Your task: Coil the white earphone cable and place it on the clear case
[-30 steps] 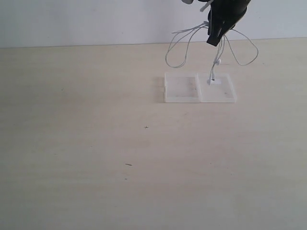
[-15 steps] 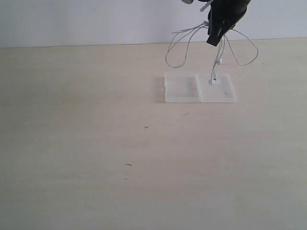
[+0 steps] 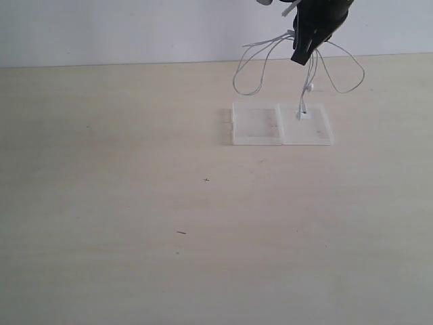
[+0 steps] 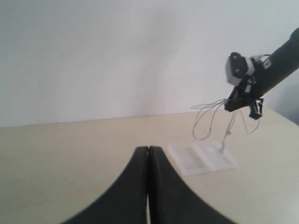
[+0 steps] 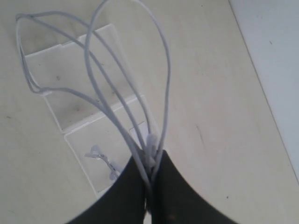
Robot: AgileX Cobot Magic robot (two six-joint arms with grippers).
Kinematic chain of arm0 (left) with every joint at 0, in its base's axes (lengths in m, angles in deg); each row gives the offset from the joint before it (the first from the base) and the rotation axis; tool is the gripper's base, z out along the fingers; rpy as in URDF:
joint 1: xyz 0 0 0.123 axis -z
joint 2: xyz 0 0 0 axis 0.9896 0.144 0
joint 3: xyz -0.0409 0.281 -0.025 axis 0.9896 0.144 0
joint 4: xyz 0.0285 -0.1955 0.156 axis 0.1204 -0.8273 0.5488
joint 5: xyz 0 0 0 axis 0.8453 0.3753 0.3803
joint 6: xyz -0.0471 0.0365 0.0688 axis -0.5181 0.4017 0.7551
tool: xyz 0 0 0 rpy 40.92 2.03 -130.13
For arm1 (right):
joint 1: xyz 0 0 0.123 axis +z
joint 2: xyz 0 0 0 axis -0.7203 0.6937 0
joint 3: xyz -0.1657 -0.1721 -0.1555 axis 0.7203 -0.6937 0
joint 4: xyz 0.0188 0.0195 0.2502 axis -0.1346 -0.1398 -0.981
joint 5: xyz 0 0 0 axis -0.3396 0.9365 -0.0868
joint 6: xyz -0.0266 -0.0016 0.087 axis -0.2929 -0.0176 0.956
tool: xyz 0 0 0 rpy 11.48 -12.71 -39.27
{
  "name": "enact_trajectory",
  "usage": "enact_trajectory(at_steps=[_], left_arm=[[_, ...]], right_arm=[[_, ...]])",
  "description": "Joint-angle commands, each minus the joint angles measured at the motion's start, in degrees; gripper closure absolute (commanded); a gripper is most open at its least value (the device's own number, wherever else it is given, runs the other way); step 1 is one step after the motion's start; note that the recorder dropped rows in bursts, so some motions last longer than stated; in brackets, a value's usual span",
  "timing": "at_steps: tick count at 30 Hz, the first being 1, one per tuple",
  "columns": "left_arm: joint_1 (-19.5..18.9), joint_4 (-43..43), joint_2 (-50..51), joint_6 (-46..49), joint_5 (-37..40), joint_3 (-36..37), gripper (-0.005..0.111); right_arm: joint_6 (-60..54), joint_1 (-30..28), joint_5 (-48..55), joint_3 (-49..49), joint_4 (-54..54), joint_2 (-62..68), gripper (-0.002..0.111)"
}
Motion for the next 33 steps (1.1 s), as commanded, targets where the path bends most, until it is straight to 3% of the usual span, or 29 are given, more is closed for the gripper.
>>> enact_trajectory(at_steps=[1, 7, 14, 18, 29, 33], left_arm=[[0.1, -0.3, 5.2, -2.2, -13.3, 4.0, 0.107], [0.1, 0.8, 20.4, -1.8, -15.6, -1.7, 0.107], [0.1, 1.0, 35.3, 7.5, -17.6, -12.2, 0.107], [0.1, 0.0, 44.5, 8.1, -19.9, -17.8, 0.107], [0.3, 0.1, 66.0, 8.9, -34.1, -25.9, 0.107], [2.7, 10.0, 70.8, 8.7, -35.2, -27.4, 0.107]], right_arm=[[0.2, -0.1, -0.8, 0.4, -0.2, -0.6, 0.108], [0.2, -0.1, -0.7, 0.4, -1.1, -0.6, 0.108], [1.4, -0.1, 2.8, 0.4, -1.1, -0.6, 0.108], [1.1, -0.3, 5.7, 0.4, -1.1, -0.6, 0.108], [1.0, -0.3, 4.2, 0.4, -2.9, -0.6, 0.108], [1.0, -0.3, 3.2, 0.4, -3.8, -0.6, 0.108]])
